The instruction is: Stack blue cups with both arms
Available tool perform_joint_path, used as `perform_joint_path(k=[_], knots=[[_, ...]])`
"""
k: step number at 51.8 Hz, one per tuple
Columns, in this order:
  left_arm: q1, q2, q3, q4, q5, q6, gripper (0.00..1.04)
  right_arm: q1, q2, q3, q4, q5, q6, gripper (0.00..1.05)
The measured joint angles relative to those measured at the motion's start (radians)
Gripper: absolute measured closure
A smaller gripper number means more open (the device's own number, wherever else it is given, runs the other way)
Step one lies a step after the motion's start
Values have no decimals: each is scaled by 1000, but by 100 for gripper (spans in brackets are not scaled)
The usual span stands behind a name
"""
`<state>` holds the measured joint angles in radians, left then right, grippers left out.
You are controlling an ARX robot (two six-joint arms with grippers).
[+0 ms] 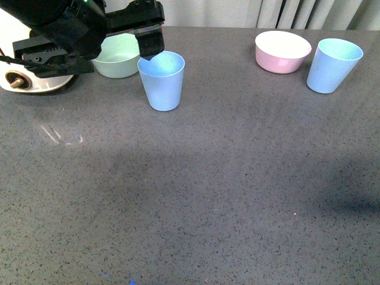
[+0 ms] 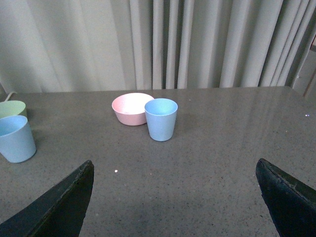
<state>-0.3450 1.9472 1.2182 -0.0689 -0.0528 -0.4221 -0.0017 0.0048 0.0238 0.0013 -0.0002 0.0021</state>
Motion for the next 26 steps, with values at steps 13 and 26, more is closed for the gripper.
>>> perform_joint_path(k=[13,26], knots=[[-6,123,135,-58,-34,-20,9,0,0,0,0,0,0,9],[-36,201,248,-101,-46,-30,14,0,0,0,0,0,0,9]])
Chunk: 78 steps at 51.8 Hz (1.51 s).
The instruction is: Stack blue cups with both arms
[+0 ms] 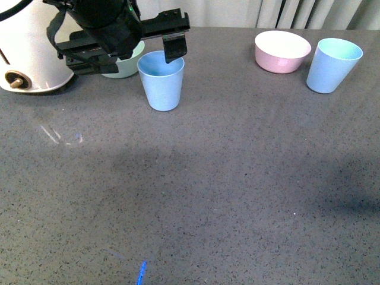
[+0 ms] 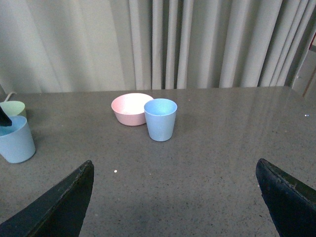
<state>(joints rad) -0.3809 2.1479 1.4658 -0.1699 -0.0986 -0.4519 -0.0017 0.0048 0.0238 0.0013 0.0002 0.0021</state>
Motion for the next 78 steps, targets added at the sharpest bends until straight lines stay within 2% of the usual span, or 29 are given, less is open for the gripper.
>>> perform_joint_path(k=[7,15,23,29,41,49,62,78], knots=[[-10,28,32,-21,-8,-4,31,0,0,0,0,0,0,9],[-16,47,61,-48,-27,-4,62,0,0,0,0,0,0,9],[-18,48,66,-59,-32,-5,81,0,0,0,0,0,0,9],[-25,48,67,-75,-31,-7,103,0,0,0,0,0,0,9],[-66,39,71,-139,-20,-17,103,0,0,0,0,0,0,9],[-124,18,71,-190,-7,-27,103,0,0,0,0,0,0,9],[-219,-6,68,-191,16,-52,103,0,0,0,0,0,0,9],[-266,-6,65,-190,19,-68,103,0,0,0,0,0,0,9]])
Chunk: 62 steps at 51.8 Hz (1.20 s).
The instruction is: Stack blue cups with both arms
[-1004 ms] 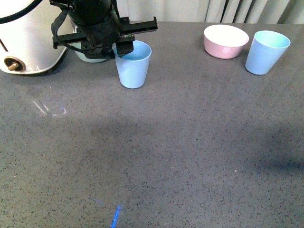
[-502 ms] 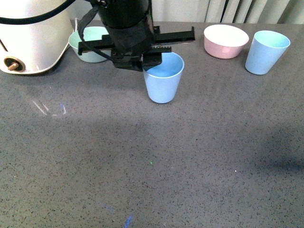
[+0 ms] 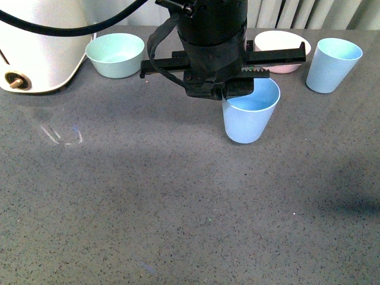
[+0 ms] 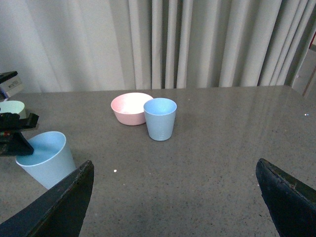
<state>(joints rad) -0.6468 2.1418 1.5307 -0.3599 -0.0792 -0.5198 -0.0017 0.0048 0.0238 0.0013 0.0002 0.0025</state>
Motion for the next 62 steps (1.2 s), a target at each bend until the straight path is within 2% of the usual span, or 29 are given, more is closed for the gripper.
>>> perform_joint_path(k=[52,62], knots=[[-34,18,-49,53,-42,-2,103,0,0,0,0,0,0,9],[-39,19,-62,53,-49,-2,65,0,0,0,0,0,0,9]])
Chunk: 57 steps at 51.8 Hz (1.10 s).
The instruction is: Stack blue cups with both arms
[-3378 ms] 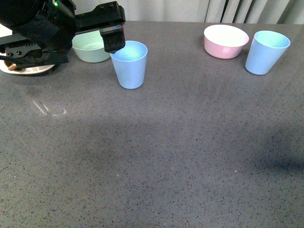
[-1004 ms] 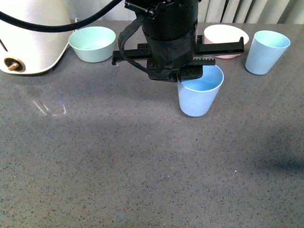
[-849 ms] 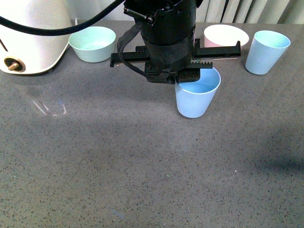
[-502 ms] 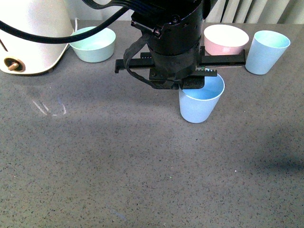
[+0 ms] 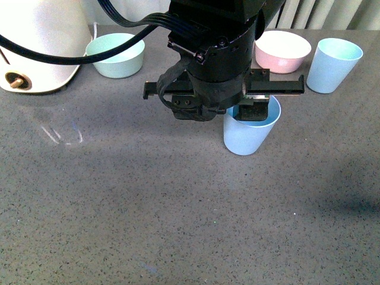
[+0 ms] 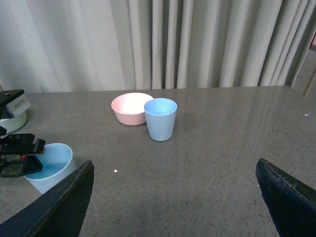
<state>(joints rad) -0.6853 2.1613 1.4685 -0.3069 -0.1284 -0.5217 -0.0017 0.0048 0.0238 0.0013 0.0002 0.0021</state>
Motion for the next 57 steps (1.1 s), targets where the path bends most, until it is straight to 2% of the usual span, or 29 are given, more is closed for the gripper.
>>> perform_joint_path(k=[11,18,26,34,47,50,51,52,54,57], knots=[[-1,-2,-3,14,5,-4,26,0,0,0,0,0,0,9],[-1,-25,-12,26,17,-5,7,0,0,0,0,0,0,9],[-1,-87,-34,50,21,-8,9,0,0,0,0,0,0,9],[12,-200,-126,142,8,-16,9,0,0,0,0,0,0,9],[103,-394,-323,310,18,-61,9,0,0,0,0,0,0,9],[104,-400,-383,475,-114,14,15,0,0,0,0,0,0,9],[104,-402,-423,584,-187,47,18,0,0,0,0,-1,0,9],[106,-406,-444,636,-218,72,20,0,0,0,0,-3,0,9],[114,-423,-543,836,-316,188,27,0,0,0,0,-3,0,9],[131,-450,-640,999,-364,282,34,0,0,0,0,-3,0,9]])
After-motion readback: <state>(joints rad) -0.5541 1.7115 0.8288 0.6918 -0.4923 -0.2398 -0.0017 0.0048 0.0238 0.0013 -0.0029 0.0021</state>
